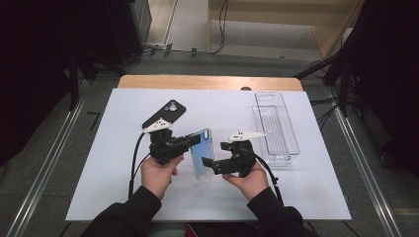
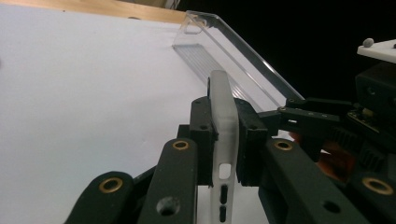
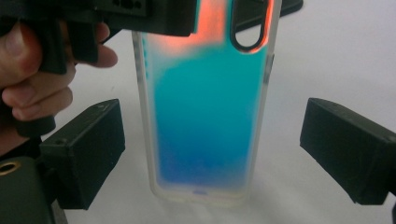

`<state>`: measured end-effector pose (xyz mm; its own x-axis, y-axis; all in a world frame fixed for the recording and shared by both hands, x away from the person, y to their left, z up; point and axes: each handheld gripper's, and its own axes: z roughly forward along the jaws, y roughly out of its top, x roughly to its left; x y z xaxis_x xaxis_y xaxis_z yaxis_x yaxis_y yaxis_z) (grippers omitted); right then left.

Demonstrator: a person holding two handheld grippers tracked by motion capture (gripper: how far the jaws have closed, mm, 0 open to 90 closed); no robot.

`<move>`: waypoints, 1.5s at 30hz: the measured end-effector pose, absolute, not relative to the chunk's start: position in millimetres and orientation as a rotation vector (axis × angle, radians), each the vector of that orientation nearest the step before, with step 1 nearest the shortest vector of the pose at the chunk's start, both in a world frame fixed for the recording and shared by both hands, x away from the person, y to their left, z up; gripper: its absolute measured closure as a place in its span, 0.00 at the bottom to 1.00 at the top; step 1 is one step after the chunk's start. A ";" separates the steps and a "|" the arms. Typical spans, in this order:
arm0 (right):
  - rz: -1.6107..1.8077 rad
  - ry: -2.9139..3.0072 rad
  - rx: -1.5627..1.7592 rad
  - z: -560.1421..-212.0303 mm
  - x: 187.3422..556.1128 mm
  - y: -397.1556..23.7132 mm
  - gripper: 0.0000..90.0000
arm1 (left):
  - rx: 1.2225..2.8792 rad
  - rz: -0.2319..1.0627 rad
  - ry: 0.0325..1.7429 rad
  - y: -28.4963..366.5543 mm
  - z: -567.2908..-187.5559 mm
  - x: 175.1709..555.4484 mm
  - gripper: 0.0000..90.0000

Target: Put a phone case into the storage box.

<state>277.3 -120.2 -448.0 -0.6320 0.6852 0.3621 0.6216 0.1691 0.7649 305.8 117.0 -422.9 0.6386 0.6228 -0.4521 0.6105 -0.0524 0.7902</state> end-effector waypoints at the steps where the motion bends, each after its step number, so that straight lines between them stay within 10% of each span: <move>1: 1.491 2.338 1.323 -447.0 277.1 -119.9 0.06 | 1.723 0.012 1.010 116.1 -422.4 305.0 0.90; 37: 1.427 2.327 1.320 -444.8 289.4 -93.9 0.16 | 1.724 -0.033 1.049 105.8 -422.8 295.0 0.89; 45: 1.387 2.335 1.305 -445.8 289.6 -94.4 0.17 | 1.729 -0.046 1.034 110.2 -415.9 293.1 0.69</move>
<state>289.6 -94.4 -445.8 -0.6180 0.7277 0.2976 0.6094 0.2044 0.7661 293.1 110.2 -415.9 0.6230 0.6089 -0.4911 0.6497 -0.0532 0.7583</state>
